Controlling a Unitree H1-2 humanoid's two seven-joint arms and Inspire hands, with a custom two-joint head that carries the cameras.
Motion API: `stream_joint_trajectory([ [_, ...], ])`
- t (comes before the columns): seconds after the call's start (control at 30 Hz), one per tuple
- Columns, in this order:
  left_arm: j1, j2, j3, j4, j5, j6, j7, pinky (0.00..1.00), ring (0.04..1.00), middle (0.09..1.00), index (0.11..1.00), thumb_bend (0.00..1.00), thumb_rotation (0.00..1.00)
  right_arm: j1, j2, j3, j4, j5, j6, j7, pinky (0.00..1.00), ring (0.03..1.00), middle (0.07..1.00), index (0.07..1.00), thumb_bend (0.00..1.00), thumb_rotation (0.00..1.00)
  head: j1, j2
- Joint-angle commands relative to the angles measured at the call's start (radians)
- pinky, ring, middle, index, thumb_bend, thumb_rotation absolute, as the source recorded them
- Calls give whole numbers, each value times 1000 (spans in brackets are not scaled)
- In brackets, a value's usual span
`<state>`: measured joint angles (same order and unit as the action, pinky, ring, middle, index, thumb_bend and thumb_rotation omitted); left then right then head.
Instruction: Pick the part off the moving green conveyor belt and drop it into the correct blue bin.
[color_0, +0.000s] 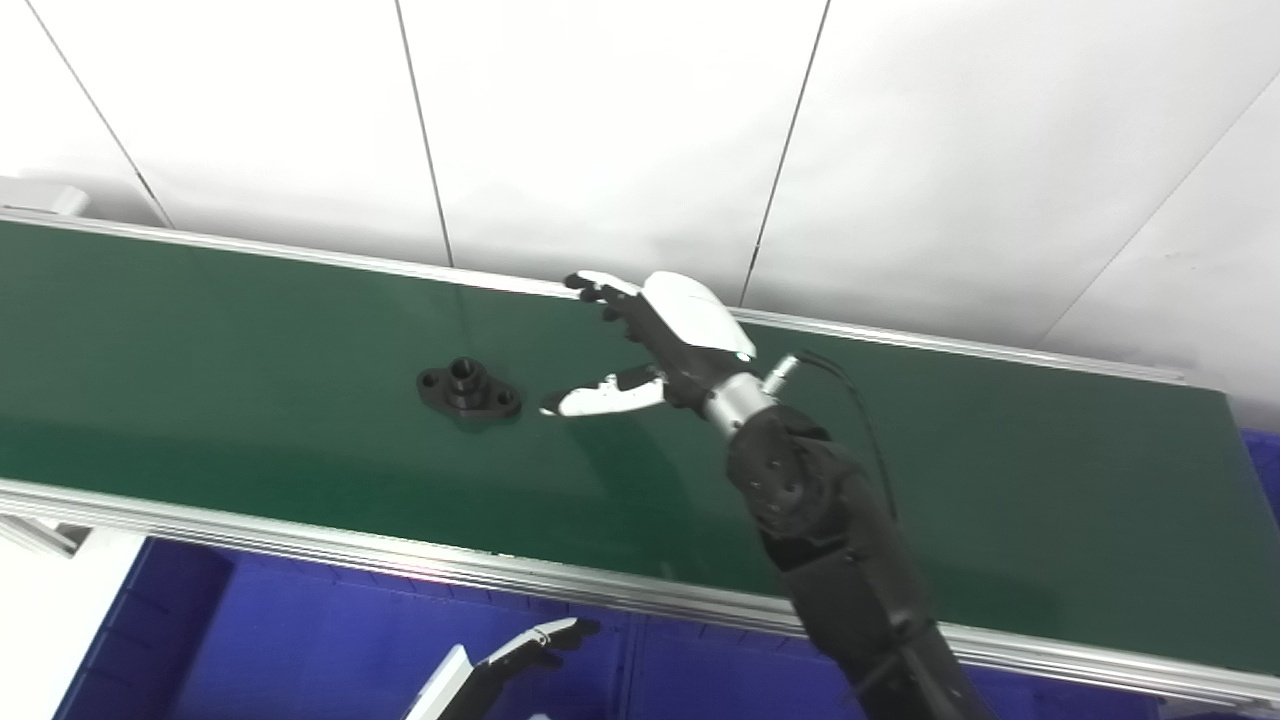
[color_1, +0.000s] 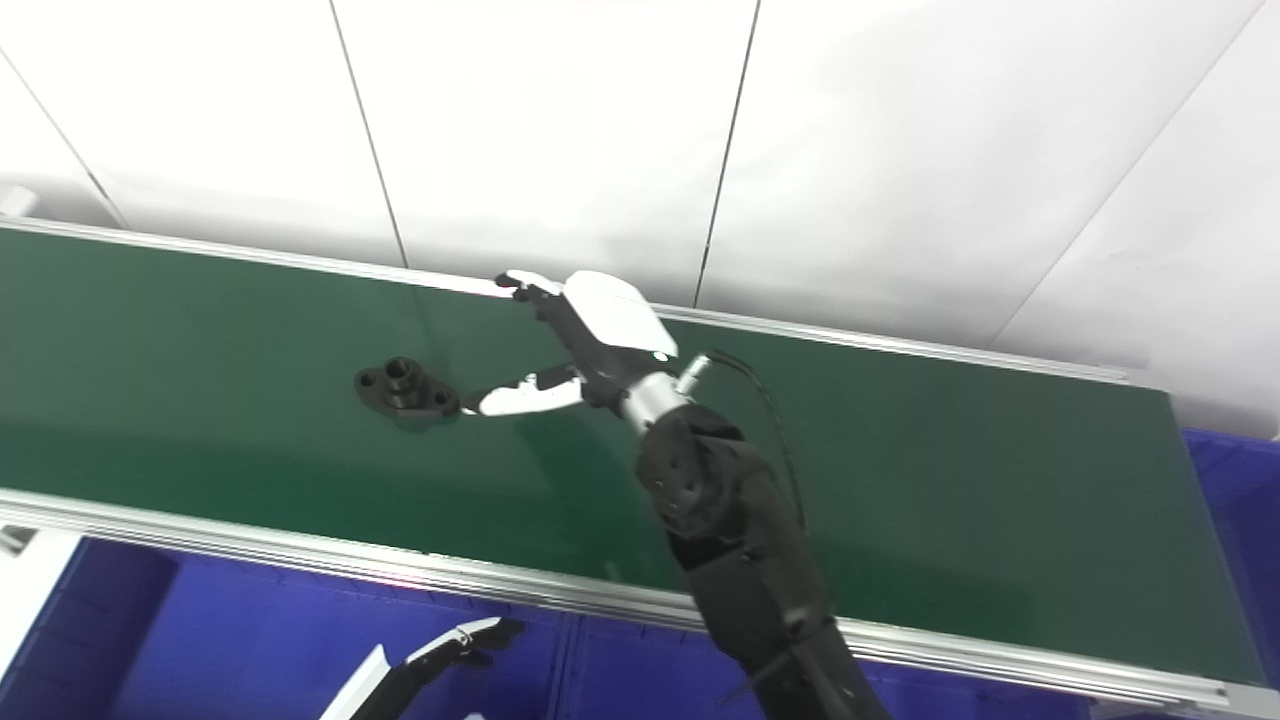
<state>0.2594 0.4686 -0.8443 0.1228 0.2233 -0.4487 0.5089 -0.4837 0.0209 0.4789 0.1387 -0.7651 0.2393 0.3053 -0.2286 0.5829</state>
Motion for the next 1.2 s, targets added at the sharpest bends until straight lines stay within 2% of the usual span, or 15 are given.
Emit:
stream_joint_trajectory([
  [0.0, -8, 2, -4, -4, 16, -21, 23, 741, 817, 859, 835, 741, 595, -53, 15, 15, 7, -6, -31, -33, 684, 801, 860, 881, 770, 454, 1, 3],
  [0.3, -16, 1, -12, 3, 4, -21, 23, 734, 812, 855, 830, 758, 610, -115, 31, 89, 154, -14, -78, -93, 692, 806, 866, 880, 777, 464, 10, -3],
  [0.6, -28, -13, -12, 12, 8, -21, 22, 730, 814, 852, 830, 752, 590, -150, 33, 142, 245, -16, -103, -118, 684, 805, 864, 885, 769, 432, 22, -11],
  [0.83, -32, -31, -4, 21, 11, -21, 15, 739, 817, 853, 834, 761, 602, -165, 22, 163, 320, -21, -132, -168, 650, 770, 837, 869, 779, 384, 35, -13],
  [1.0, -34, -40, -1, 24, 14, -21, 6, 747, 825, 861, 841, 758, 607, -176, 14, 169, 368, -14, -146, -189, 676, 792, 844, 863, 791, 315, 48, -11],
  [1.17, -36, -50, 2, 23, 17, -21, 4, 742, 820, 858, 839, 759, 607, -175, -4, 185, 404, -22, -164, -193, 666, 778, 833, 858, 785, 298, 57, -6],
])
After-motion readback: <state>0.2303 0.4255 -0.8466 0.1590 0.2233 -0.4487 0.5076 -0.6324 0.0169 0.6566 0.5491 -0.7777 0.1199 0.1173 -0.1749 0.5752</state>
